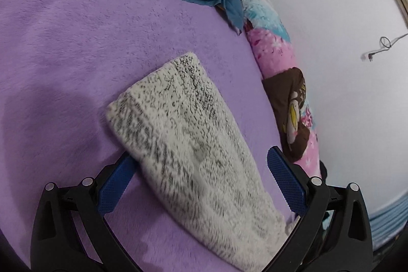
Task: Fold large clothes
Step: 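Grasp the cuff of the hoodie sleeve with the left gripper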
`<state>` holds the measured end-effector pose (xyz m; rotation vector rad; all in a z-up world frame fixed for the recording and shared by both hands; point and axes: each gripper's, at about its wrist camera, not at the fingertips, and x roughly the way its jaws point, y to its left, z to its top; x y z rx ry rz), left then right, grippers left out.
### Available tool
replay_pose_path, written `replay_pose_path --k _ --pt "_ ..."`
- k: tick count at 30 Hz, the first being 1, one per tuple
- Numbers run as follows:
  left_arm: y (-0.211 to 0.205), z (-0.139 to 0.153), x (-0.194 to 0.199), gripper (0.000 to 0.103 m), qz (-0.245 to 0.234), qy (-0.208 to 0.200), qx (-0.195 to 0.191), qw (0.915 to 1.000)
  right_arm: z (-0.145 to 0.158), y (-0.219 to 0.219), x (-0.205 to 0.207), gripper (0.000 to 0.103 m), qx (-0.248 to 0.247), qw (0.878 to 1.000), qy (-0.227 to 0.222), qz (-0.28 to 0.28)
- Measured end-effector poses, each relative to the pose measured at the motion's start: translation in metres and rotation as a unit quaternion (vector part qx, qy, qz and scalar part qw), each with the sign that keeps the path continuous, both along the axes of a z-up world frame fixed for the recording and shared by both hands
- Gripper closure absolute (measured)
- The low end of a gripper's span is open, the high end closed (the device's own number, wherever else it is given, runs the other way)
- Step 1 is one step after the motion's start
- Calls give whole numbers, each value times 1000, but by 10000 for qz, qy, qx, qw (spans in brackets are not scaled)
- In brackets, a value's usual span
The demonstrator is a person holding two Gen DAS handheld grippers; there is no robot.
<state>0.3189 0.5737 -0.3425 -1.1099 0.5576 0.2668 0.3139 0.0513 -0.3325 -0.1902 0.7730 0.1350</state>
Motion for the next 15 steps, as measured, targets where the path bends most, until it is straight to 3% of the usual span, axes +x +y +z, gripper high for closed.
replay_pose_path --k 4,6,8,10,12,15 --pt "6 -9 7 7 83 -70 -27 9999 -8 -6 12 6 56 9999 -9 -101" --pt "8 -11 9 8 88 -371 -78 9992 -12 -13 16 6 147 9997 28 -187" --pt "9 -14 12 18 95 -363 -27 9993 -18 -22 19 6 213 9993 103 -301" --pt "9 -21 14 54 70 -162 -14 9998 -24 -32 22 6 250 9988 146 -385" --pt "12 -30 14 80 161 135 -57 9998 -29 -42 24 6 424 9982 192 -391" --pt "12 -34 15 86 114 135 -30 9998 -33 -53 32 6 683 9965 245 -408"
